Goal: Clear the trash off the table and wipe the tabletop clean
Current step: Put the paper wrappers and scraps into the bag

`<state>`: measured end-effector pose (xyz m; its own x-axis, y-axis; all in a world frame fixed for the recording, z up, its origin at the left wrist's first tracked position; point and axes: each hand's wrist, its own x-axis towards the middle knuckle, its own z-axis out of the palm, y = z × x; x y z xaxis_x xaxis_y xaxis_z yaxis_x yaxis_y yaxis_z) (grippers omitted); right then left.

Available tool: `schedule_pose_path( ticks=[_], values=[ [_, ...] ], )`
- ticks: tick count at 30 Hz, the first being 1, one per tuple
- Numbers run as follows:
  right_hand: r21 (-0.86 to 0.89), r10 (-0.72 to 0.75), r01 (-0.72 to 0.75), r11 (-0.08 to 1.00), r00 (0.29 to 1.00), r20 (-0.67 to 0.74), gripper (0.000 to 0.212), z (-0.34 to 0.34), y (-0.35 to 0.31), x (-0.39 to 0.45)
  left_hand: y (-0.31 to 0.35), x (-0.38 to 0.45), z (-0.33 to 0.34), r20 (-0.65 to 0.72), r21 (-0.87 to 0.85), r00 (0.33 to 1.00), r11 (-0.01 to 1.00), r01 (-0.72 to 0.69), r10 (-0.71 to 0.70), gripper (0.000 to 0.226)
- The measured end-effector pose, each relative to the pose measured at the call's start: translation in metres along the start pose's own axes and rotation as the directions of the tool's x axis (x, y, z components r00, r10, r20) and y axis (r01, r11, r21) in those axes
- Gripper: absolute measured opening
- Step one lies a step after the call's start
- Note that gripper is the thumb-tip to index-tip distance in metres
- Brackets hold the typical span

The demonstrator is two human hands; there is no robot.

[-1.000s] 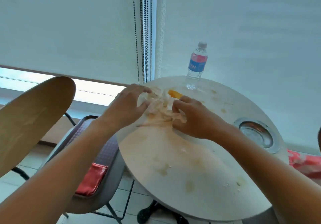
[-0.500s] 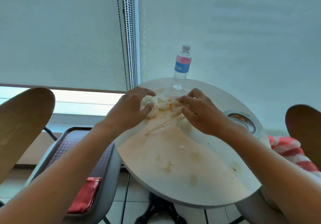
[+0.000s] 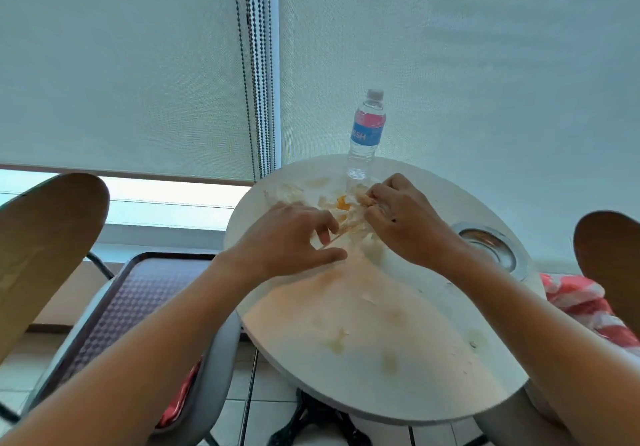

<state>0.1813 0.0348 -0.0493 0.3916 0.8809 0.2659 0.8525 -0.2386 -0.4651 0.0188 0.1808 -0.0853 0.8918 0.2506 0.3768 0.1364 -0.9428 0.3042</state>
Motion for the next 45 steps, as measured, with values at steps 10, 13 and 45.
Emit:
schedule_pose_path(
  ticks=[10, 13, 45],
  values=[
    [0.063, -0.026, 0.027, 0.998, 1.000, -0.017, 0.016, -0.006, 0.009, 0.002, 0.003, 0.008, 0.003, -0.020, 0.006, 1.000, 1.000, 0.007, -0.007, 0.015],
    [0.054, -0.039, 0.040, 0.998, 0.999, -0.011, 0.015, -0.008, 0.011, 0.002, 0.003, 0.010, 0.001, -0.014, -0.004, 1.000, 1.000, 0.002, -0.002, 0.016],
    [-0.240, -0.098, 0.172, 0.955, 0.952, 0.291, 0.044, 0.001, 0.024, 0.005, -0.011, 0.000, -0.036, -0.093, -0.035, 0.976, 0.980, 0.194, -0.196, 0.030]
  ],
)
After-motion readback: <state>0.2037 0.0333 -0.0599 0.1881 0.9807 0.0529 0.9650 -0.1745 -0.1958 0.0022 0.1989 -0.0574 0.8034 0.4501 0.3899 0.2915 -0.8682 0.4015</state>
